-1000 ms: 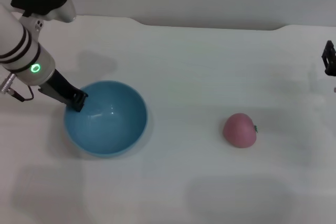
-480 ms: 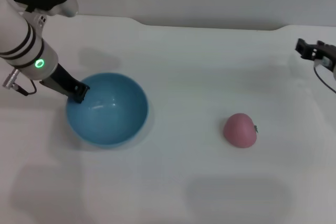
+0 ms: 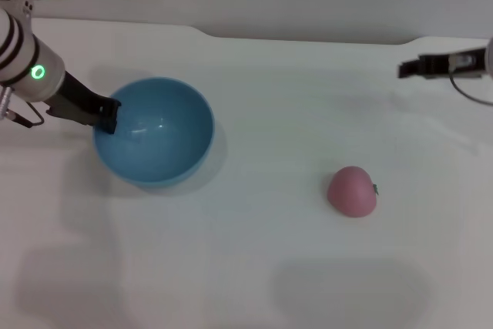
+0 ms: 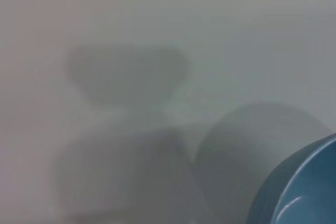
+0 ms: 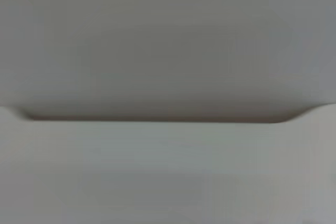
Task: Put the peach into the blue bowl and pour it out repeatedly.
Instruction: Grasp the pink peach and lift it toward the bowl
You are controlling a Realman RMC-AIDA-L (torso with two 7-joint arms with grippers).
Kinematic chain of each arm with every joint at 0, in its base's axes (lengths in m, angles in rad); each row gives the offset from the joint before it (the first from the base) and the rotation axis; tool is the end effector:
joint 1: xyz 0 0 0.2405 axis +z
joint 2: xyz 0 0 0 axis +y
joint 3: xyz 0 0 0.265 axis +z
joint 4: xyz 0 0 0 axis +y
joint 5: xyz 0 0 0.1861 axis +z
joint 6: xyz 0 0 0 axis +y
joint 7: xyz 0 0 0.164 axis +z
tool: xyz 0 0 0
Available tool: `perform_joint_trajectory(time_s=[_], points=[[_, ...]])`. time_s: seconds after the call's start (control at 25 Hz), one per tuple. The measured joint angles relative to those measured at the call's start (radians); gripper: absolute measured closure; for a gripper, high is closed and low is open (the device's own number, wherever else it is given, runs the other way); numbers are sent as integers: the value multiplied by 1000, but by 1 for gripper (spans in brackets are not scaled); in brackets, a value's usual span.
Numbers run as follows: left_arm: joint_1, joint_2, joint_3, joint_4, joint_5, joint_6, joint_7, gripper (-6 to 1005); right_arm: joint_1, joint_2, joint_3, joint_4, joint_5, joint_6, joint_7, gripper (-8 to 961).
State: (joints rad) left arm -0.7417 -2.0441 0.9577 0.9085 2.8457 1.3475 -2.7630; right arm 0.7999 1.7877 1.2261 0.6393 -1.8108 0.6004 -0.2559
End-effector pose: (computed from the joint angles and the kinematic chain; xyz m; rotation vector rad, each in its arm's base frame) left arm -0.2827 0.3856 0.0101 -2.0440 -1.5323 0.3733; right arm 0.2475 0.4463 -0.0150 -2.0641 1.3852 0.0955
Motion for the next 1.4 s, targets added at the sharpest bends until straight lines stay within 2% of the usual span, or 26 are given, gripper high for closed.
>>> perform_joint_trajectory(time_s=[0.08, 0.16, 0.2, 0.24, 0.32, 0.4, 0.52, 0.68, 0.72, 0.96, 1.08, 1.4], points=[[0, 3, -4, 2, 0, 11, -1, 1000, -21, 16, 186, 47, -37, 162, -109, 435], [0, 4, -5, 2, 0, 17, -1, 1000, -40, 33, 296, 103, -99, 273, -143, 437], [0, 4, -5, 3, 1, 19, -1, 1000, -52, 47, 371, 170, -168, 379, -144, 438], [0, 2, -5, 3, 2, 20, -1, 1000, -52, 47, 371, 170, -168, 379, -144, 438], [0, -1, -5, 4, 2, 21, -1, 1000, -54, 65, 413, 226, -227, 497, -142, 438], [-1, -2, -5, 7, 1, 22, -1, 1000, -50, 70, 414, 232, -240, 533, -140, 437], [-1, -3, -6, 15, 0, 25, -1, 1000, -31, 92, 415, 236, -298, 614, -135, 437], [-3, -3, -6, 16, 0, 28, -1, 1000, -14, 144, 425, 229, -439, 662, -130, 445], [-3, -3, -6, 16, 0, 28, -1, 1000, -8, 164, 427, 217, -475, 665, -129, 448], [-4, -5, -2, 17, 0, 28, -1, 1000, 25, 240, 426, 168, -590, 669, -132, 463], [-4, -5, 0, 17, 0, 28, -1, 1000, 29, 260, 422, 158, -608, 670, -134, 471], [-4, -5, 7, 17, 0, 31, 0, 1001, 34, 274, 421, 99, -664, 632, -134, 492]])
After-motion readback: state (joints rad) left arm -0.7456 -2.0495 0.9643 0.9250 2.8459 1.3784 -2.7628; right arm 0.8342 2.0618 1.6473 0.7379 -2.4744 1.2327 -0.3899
